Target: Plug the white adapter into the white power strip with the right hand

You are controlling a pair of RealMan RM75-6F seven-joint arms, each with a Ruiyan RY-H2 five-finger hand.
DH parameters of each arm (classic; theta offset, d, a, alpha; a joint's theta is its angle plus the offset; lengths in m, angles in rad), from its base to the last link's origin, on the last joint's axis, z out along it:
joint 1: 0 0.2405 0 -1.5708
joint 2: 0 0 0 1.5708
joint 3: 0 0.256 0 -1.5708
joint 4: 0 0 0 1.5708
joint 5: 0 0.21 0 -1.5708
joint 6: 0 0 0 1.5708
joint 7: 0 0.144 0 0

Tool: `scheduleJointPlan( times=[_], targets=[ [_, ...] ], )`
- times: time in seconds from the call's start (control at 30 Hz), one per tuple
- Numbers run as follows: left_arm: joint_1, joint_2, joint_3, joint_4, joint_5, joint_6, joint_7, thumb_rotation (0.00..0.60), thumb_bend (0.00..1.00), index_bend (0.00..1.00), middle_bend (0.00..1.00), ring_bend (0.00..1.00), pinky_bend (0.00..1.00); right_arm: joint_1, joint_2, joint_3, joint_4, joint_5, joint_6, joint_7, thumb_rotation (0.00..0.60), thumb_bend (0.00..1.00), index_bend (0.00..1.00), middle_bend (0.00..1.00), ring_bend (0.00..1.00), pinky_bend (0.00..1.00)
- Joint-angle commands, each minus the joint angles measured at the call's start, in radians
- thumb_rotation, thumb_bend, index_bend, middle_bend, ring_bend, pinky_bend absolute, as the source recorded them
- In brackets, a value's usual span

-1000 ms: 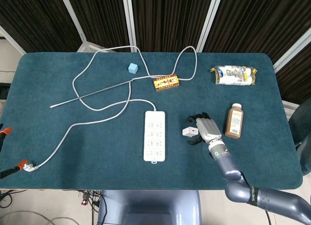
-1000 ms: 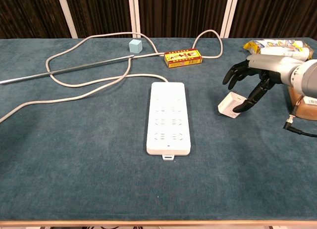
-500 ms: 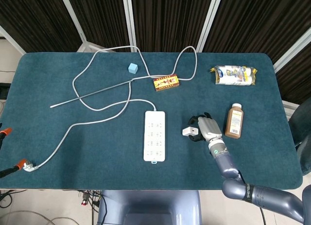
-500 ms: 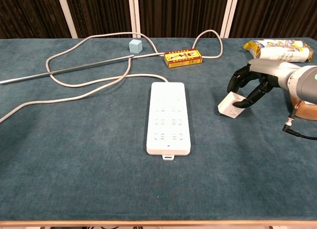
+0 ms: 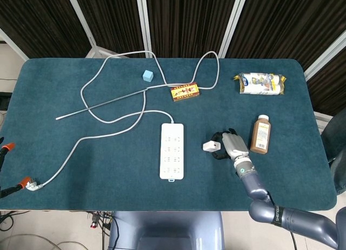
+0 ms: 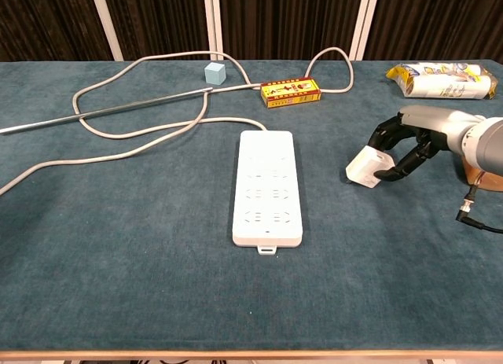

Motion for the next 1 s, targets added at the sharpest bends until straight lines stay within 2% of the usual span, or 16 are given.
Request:
scheduleJointPlan(
  times=[0.03,0.37,0.6,1.0],
  targets=[
    [-0.001,0.000,0.000,0.000,-0.001,-0.003,0.001,0.600,0.09,0.19,0.02,0.00,0.00,0.003,-0.007,0.000,0.006,-0.004,0.001,0.000,0.600,0.38,0.40,0.36,0.21,0.01],
    [-0.005,0.005,0.000,-0.005,-0.015,-0.018,0.007,0.600,0.09,0.19,0.02,0.00,0.00,0.013,-0.037,0.007,0.046,-0.002,-0.008,0.016,0.600,0.39,0.42,0.39,0.22,0.01],
    [-0.007,0.006,0.001,-0.007,-0.018,-0.024,0.011,0.600,0.09,0.19,0.02,0.00,0.00,0.011,-0.053,0.017,0.054,-0.017,0.000,0.039,0.600,0.46,0.47,0.44,0.25,0.01],
    [-0.009,0.011,0.006,-0.015,-0.022,-0.035,0.018,0.600,0.09,0.19,0.01,0.00,0.00,0.013,-0.060,0.014,0.068,-0.039,-0.033,0.067,0.600,0.52,0.51,0.47,0.28,0.01]
  ],
)
